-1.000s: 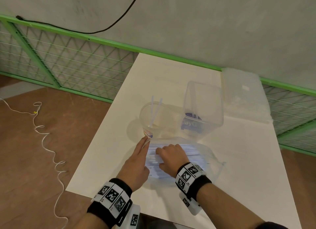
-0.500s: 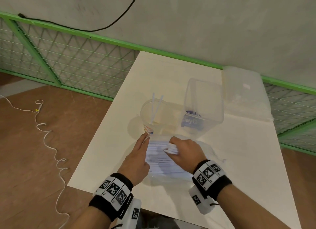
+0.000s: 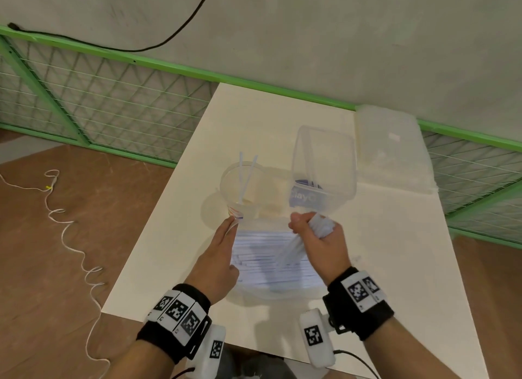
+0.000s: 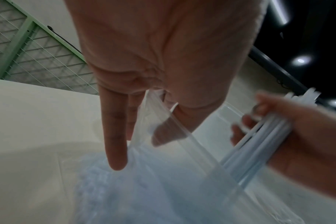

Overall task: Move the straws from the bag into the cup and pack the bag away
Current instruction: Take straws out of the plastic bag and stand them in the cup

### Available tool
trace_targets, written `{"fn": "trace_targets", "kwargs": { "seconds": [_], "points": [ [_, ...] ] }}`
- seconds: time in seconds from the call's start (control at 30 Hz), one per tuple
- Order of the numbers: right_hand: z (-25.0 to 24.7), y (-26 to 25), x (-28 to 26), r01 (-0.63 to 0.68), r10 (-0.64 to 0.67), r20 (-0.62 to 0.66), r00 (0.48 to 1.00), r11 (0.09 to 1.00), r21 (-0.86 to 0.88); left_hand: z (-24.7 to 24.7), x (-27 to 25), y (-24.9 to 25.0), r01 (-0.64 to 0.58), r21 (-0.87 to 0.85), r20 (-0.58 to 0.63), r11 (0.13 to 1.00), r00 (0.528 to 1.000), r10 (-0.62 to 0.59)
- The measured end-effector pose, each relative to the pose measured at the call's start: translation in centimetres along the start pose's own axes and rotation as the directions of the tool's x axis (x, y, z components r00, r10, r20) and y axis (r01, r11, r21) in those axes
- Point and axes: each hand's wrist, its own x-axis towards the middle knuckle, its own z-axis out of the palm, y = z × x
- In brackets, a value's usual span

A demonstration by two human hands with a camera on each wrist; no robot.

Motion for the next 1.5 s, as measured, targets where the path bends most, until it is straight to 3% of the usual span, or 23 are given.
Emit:
{"fn": "trace_targets", "kwargs": {
  "seconds": [0.1,0.27,0.47,0.63,0.73,0.83,0.97,1.03,1.17,1.23,1.3,1.4,1.47,1.5],
  "points": [
    [-0.5,2.0,0.1,-0.011,0.034,0.098,0.995,0.974,-0.225,0.0,0.1,0.0,-0.015,0.007,-0.005,1.0,1.0,0.015],
    [-1.4,0.2,0.9,0.017,0.061,0.205,0.977,0.934,-0.358,0.1,0.1,-0.1,0.0,-0.005,-0.013,1.0,1.0,0.0],
    [-1.0,-9.5,4.3,0.198,-0.14,0.221,0.965,0.943,-0.268,-0.1,0.2,-0.1,0.0,-0.039,-0.006,0.999,1.0,0.0],
    [1.8,-14.6,8.6,0.355,-0.333,0.132,0.934,0.91,-0.212,-0.1,0.2,0.0,-0.01,-0.053,-0.006,0.999,1.0,0.01],
    [4.5,-13.8,11.0,0.316,-0.287,0.132,0.949,0.889,-0.331,-0.1,0.1,0.0,-0.008,-0.056,-0.012,0.998,1.0,0.008],
    [6.4,-11.4,12.5,0.237,-0.139,0.226,0.964,0.833,-0.5,-0.1,0.1,0.0,-0.011,-0.054,-0.019,0.998,1.0,0.01],
    [6.9,-10.1,13.0,0.181,0.072,0.354,0.932,0.754,-0.631,-0.1,0.2,0.0,-0.008,-0.046,-0.022,0.999,1.0,0.007],
    [6.3,-10.8,13.0,0.199,0.053,0.343,0.938,0.726,-0.658,0.0,0.2,0.0,-0.009,-0.046,-0.017,0.999,1.0,0.008],
    [4.1,-13.3,11.5,0.282,-0.178,0.229,0.957,0.753,-0.595,0.1,0.3,0.0,0.009,-0.064,0.001,0.998,1.0,-0.009],
    [2.9,-13.7,9.6,0.367,-0.262,0.27,0.927,0.788,-0.494,0.1,0.4,0.0,0.016,-0.083,0.011,0.996,1.0,-0.015],
    [2.0,-12.5,7.0,0.437,-0.245,0.432,0.868,0.792,-0.426,0.1,0.5,0.1,0.023,-0.105,0.025,0.994,0.999,-0.021],
    [2.0,-7.5,3.0,0.458,0.001,0.673,0.739,0.732,-0.504,0.3,0.6,0.2,0.012,-0.109,0.031,0.994,0.999,-0.008],
    [2.5,-3.0,1.6,0.493,0.173,0.711,0.682,0.61,-0.621,0.6,0.6,0.3,-0.012,-0.1,0.03,0.995,0.999,0.015],
    [2.8,-1.0,1.4,0.495,0.235,0.693,0.682,0.549,-0.674,0.7,0.7,0.4,-0.021,-0.102,0.033,0.995,0.999,0.025]
  ]
}}
